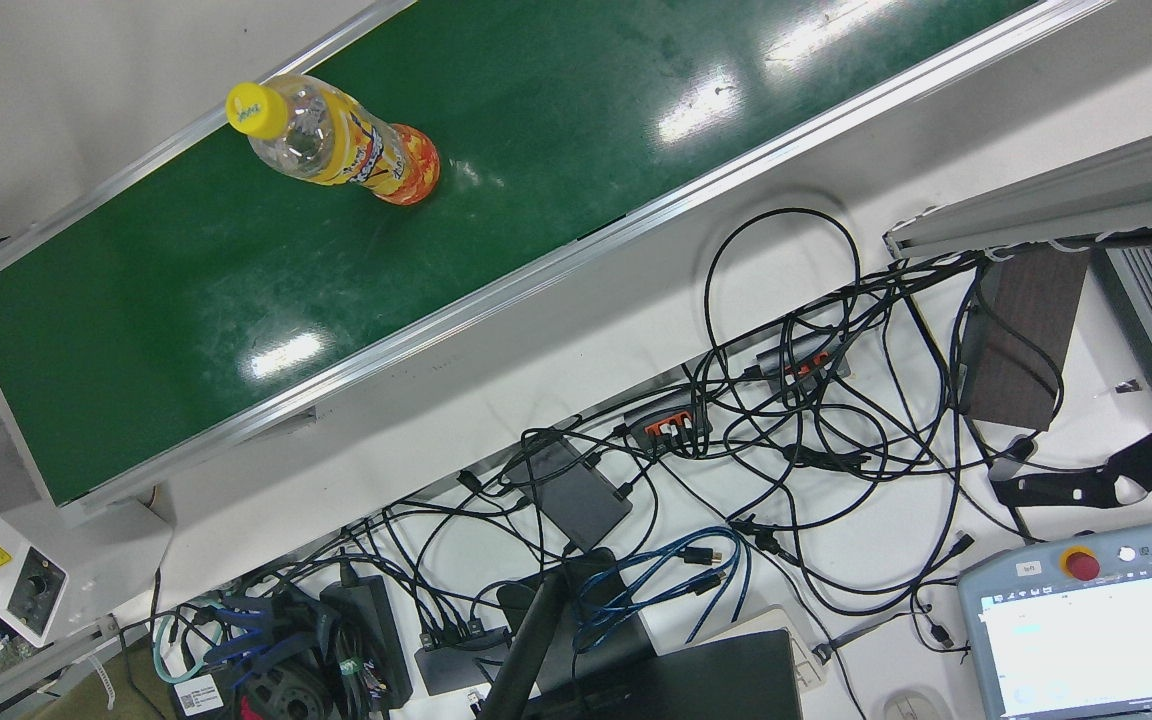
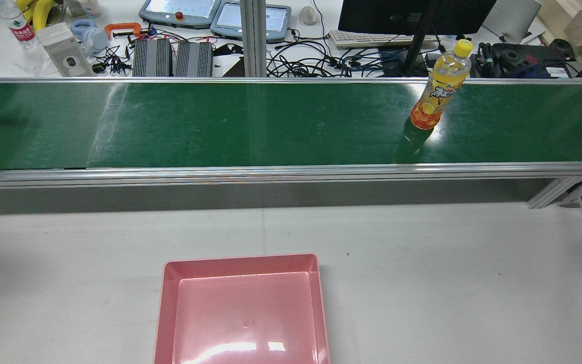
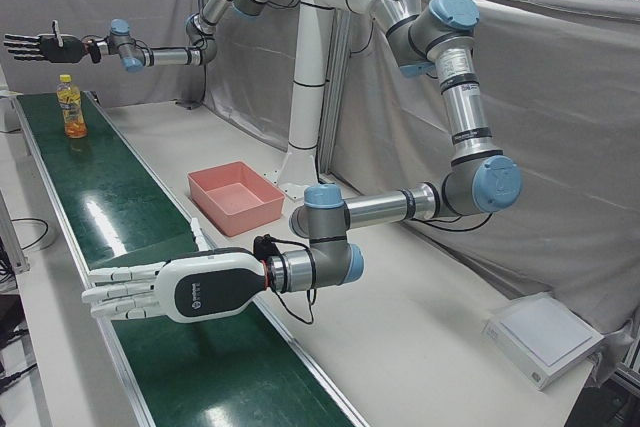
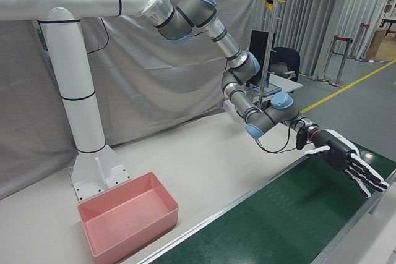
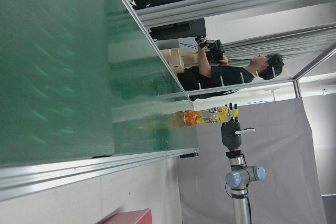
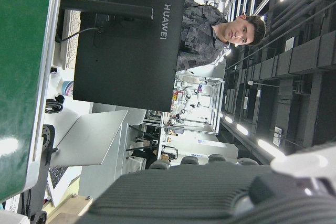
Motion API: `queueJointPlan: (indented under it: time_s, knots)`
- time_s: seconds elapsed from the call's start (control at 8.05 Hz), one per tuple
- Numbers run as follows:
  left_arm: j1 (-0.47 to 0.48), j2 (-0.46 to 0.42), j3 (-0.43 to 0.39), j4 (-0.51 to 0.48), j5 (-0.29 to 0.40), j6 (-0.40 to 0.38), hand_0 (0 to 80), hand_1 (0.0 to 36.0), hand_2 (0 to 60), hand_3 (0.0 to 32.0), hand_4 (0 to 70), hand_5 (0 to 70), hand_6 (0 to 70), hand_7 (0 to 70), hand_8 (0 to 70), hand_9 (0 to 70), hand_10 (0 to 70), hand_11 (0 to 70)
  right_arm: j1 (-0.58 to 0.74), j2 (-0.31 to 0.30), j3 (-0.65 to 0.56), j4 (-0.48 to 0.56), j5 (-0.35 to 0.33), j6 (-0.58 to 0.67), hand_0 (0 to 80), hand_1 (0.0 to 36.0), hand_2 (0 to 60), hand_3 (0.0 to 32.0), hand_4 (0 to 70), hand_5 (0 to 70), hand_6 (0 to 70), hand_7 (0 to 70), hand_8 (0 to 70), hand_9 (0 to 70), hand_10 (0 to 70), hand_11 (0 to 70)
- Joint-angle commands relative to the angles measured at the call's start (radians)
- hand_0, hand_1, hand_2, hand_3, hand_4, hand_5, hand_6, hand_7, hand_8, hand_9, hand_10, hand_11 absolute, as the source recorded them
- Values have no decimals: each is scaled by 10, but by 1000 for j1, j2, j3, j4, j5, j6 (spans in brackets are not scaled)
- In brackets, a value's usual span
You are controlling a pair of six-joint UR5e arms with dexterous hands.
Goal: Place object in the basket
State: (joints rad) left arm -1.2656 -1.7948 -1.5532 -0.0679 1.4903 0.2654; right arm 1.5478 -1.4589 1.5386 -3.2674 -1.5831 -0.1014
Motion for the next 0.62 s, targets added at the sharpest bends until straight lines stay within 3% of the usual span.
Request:
queueJointPlan:
  time_s: [0.0,0.5]
  knots:
    - [-2,0,-4,5,-1,-2,532,165,0,0,52,77,0,0,0,0,58,106,0,0,0,0,0,0,0,0,0,0,0,0,0,0,0,0,0,0]
    - [-3,-2,-16,22,1,-2,528,164,0,0,51,78,0,0,0,0,55,102,0,0,0,0,0,-1,0,0,0,0,0,0,0,0,0,0,0,0]
